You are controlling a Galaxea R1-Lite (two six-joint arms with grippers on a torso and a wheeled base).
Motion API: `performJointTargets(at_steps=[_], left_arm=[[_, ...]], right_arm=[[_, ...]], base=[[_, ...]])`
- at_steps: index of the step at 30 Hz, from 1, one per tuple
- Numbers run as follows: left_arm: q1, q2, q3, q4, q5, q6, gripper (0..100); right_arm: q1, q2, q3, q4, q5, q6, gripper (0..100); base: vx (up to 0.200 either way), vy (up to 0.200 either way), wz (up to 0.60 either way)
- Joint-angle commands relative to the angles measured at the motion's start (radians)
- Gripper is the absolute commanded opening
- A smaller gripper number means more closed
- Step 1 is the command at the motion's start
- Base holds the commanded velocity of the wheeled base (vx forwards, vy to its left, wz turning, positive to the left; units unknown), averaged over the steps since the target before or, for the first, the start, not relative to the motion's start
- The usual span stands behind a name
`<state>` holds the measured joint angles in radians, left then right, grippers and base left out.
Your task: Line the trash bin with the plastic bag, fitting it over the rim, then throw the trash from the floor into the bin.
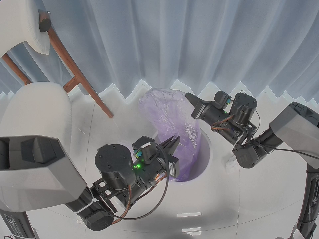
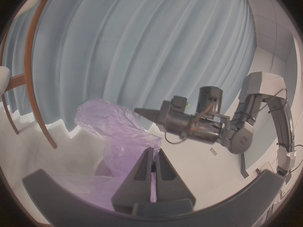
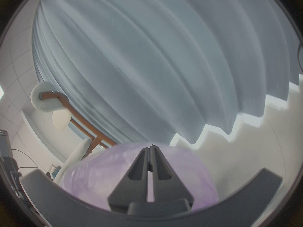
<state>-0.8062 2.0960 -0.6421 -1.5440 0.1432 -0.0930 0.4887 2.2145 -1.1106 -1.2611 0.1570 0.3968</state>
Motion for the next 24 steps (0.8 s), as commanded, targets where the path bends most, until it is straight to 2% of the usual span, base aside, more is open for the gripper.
performJointTargets(at_steps=[1,4,12,15,21,24], left_arm=[[-0.01,-0.004,0.016,-0.001,-0.005,0.001,0],[-0.021,-0.002,0.015,-0.002,-0.005,0.001,0],[-0.01,-0.008,0.001,-0.002,-0.002,0.001,0],[-0.004,-0.027,-0.001,-0.001,-0.004,0.001,0],[0.027,-0.027,-0.016,0.001,-0.001,0.004,0],[0.033,-0.027,-0.042,-0.001,-0.001,0.004,0]], right_arm=[[-0.038,0.054,-0.118,0.011,-0.011,-0.012,0],[-0.042,0.082,-0.141,0.054,-0.013,-0.004,0],[-0.027,0.111,-0.098,0.055,-0.008,-0.003,0],[-0.015,0.082,-0.014,0.052,-0.002,0.024,0],[0.016,-0.007,0.192,0.061,0.073,0.057,0],[0.074,-0.016,0.301,0.065,0.079,0.091,0]], base=[[0.0,0.0,0.0],[0.0,0.0,0.0],[0.0,0.0,0.0],[0.0,0.0,0.0],[0.0,0.0,0.0],[0.0,0.0,0.0]])
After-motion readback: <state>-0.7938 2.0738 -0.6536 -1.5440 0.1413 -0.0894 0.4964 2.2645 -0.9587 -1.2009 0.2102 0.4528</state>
